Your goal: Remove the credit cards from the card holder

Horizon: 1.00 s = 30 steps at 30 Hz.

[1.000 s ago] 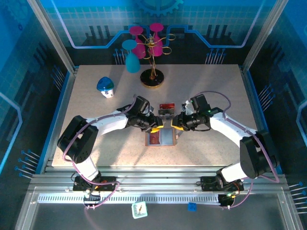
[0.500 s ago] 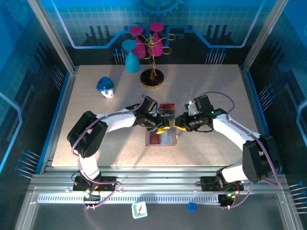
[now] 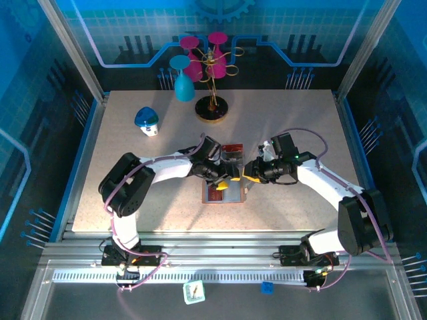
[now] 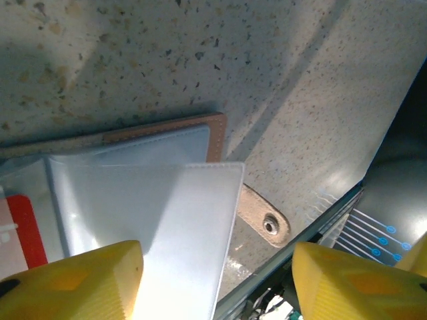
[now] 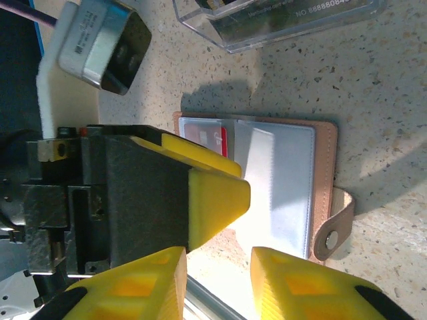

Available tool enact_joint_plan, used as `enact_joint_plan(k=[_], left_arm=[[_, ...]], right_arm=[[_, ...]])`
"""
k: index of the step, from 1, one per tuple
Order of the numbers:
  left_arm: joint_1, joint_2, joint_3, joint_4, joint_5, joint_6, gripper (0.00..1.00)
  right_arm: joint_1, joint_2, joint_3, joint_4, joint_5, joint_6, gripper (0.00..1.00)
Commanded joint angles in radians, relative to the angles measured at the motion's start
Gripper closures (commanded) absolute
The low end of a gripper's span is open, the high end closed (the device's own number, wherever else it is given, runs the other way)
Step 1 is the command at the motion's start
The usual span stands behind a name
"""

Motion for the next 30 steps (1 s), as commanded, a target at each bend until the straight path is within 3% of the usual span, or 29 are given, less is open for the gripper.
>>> enact_joint_plan(k=[1,17,30], left_arm=[[-0.009,0.026,0.018,0.005,0.022,0.012,0.34],[-0.012,0.059,0.034,-0.015,0.02,0.013,0.33],[0.014,-0.056,0.031,-0.058,-0.033,0.038,0.34]], right_arm=[[-0.014,-0.014,-0.01,-0.015,-0.015,-0.011,0.68],[-0.016,-0.016,-0.004,-0.017,-0.015,-0.011,0.68],[-0.016,-0.013,0.01,-0.001,-0.034,0.003,0.68]])
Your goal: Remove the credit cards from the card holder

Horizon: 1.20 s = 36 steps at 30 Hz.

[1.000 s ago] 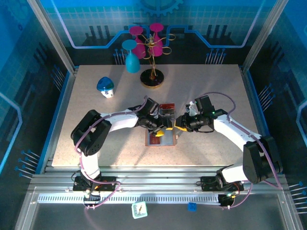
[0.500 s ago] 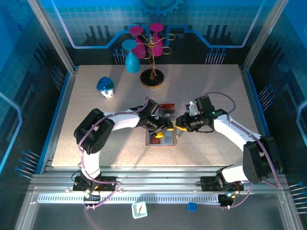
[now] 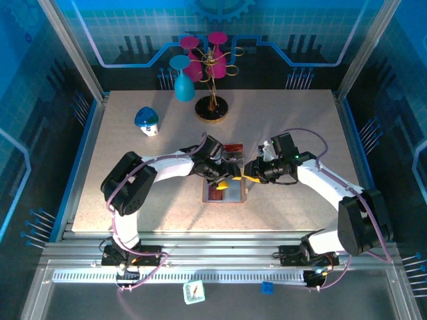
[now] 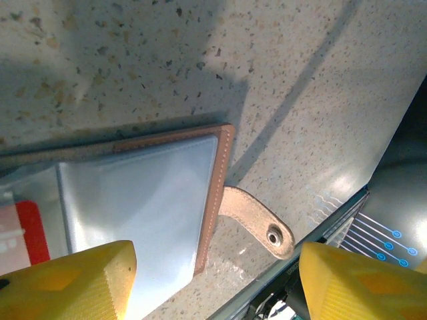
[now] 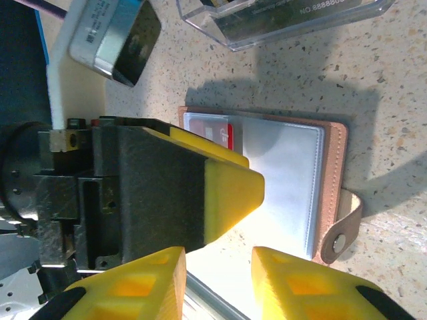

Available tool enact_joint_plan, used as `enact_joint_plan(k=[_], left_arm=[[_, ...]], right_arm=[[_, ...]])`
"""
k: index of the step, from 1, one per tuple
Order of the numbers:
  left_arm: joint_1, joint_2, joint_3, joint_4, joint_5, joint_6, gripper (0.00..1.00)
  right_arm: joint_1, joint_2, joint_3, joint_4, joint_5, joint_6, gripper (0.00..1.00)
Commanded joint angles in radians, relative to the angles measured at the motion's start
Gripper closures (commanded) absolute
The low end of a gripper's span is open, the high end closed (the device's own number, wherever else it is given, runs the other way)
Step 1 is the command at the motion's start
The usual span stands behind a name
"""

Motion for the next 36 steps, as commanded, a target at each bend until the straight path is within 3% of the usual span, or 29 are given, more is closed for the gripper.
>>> enact_joint_plan(k=[1,12,27,36], left_arm=[[0.02,-0.076,-0.009,-0.029,-0.023,0.029,0.34],[0.103,-0.195,-0.142,-0.011,-0.043,0.026,0.39],[0.155,-0.327,-0.34,0.041,-0.061,-0.008,0.46],[0.161,-0.259,-0.334,0.096,-0.015,-0.018,0.62]], right_arm=[[-0.016,-0.01,0.01,0.0,-0.024,0.003,0.68],[0.023,0.063,0.03,0.032,-0.039,0.02,0.68],[0.168,0.254,0.123,0.13,-0.049,0.078,0.69],[0.211,0.294,0.063,0.232,-0.041,0.132,0.69]])
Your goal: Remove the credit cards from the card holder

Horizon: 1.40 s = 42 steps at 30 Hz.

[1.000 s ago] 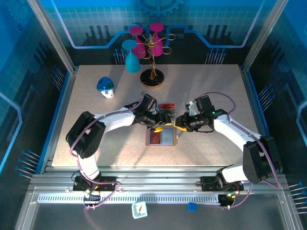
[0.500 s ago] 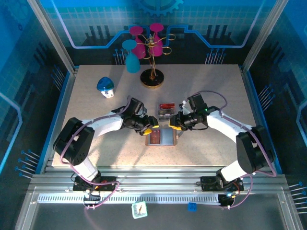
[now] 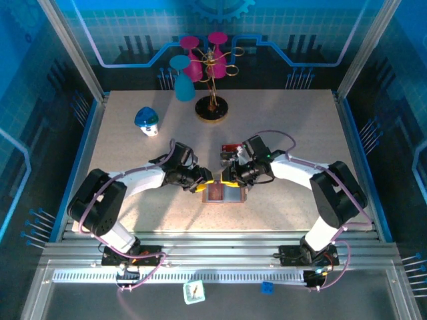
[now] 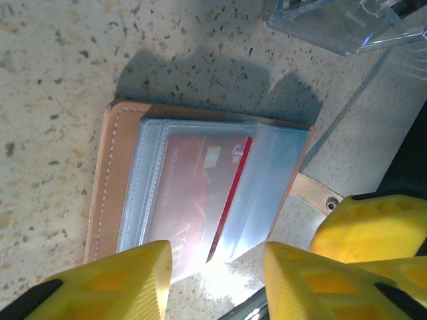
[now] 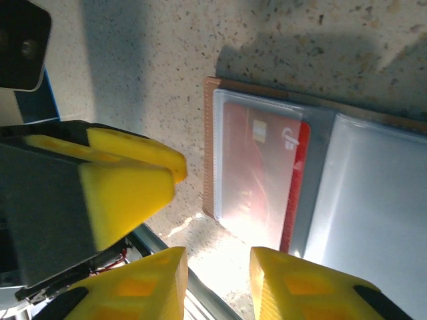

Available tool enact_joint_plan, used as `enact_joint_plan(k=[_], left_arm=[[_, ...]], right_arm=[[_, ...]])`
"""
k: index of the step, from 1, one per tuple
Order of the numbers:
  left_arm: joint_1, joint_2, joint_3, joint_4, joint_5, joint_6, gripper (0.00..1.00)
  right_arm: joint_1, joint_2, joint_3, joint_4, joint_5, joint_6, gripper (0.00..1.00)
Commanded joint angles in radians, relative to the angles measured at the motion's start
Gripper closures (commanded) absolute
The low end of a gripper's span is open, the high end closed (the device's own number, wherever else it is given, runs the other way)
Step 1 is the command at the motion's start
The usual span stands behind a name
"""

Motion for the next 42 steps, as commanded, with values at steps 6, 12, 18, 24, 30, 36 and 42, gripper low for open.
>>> enact_joint_plan(k=[6,12,18,24,30,36,42], left_arm=[[0.005,0.055,0.019,0.012,0.024,0.011,0.74],[0.003,0.069,0.01,0.029,0.024,0.008,0.82],[-0.006,0.077,0.002,0.078,0.038,-0.012,0.88],[-0.019,0.109,0.0,0.097,0.042,-0.031,0.93],[-0.019,0.115,-0.001,0.058,0.018,-0.016,0.94],[-0.02,0.113,-0.005,0.054,0.018,-0.016,0.94],[-0.019,0.118,-0.003,0.042,0.014,-0.008,0.94]], right_arm=[[0.026,0.056,-0.047,0.101,-0.017,0.049,0.7],[0.034,0.103,-0.049,0.136,-0.026,0.057,0.7],[0.037,0.124,-0.05,0.153,-0.028,0.064,0.7],[0.039,0.138,-0.05,0.159,-0.03,0.067,0.71],[0.042,0.15,-0.05,0.165,-0.032,0.069,0.73],[0.047,0.158,-0.048,0.165,-0.029,0.07,0.73],[0.05,0.167,-0.042,0.142,-0.019,0.061,0.73]])
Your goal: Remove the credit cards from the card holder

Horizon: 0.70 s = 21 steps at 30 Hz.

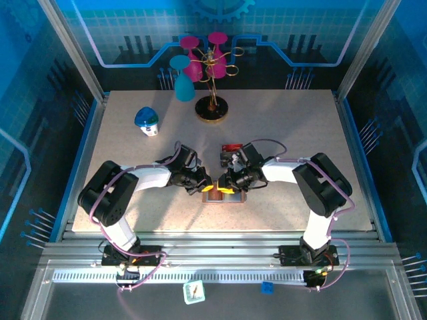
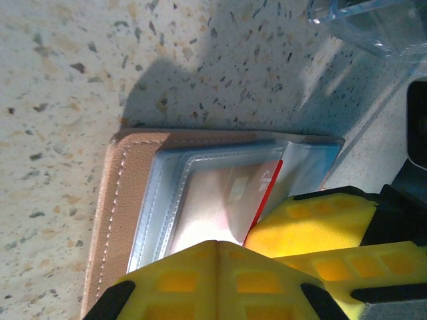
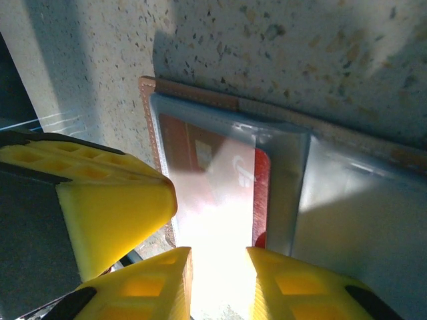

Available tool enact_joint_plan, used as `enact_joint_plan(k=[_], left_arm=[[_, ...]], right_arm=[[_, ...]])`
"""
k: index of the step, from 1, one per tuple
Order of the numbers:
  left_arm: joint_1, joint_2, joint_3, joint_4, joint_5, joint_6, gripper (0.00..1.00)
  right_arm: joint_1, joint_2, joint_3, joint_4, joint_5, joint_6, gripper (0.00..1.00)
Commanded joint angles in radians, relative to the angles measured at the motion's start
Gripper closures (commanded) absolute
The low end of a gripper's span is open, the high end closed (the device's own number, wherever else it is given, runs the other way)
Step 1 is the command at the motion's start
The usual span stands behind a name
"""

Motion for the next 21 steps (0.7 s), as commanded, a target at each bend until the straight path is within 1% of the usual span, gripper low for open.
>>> enact_joint_plan(k=[1,9,21], left_arm=[[-0.006,0.014,-0.003,-0.046,-0.008,0.013,0.94],[-0.002,0.036,-0.007,-0.073,-0.023,0.038,0.94],[-0.001,0.043,0.012,-0.09,-0.026,0.046,0.94]], right_arm=[[0.012,0.019,-0.003,-0.019,0.0,-0.003,0.73],[0.012,0.004,0.022,-0.115,0.045,-0.048,0.74],[0.006,-0.03,0.025,-0.164,0.07,-0.065,0.74]])
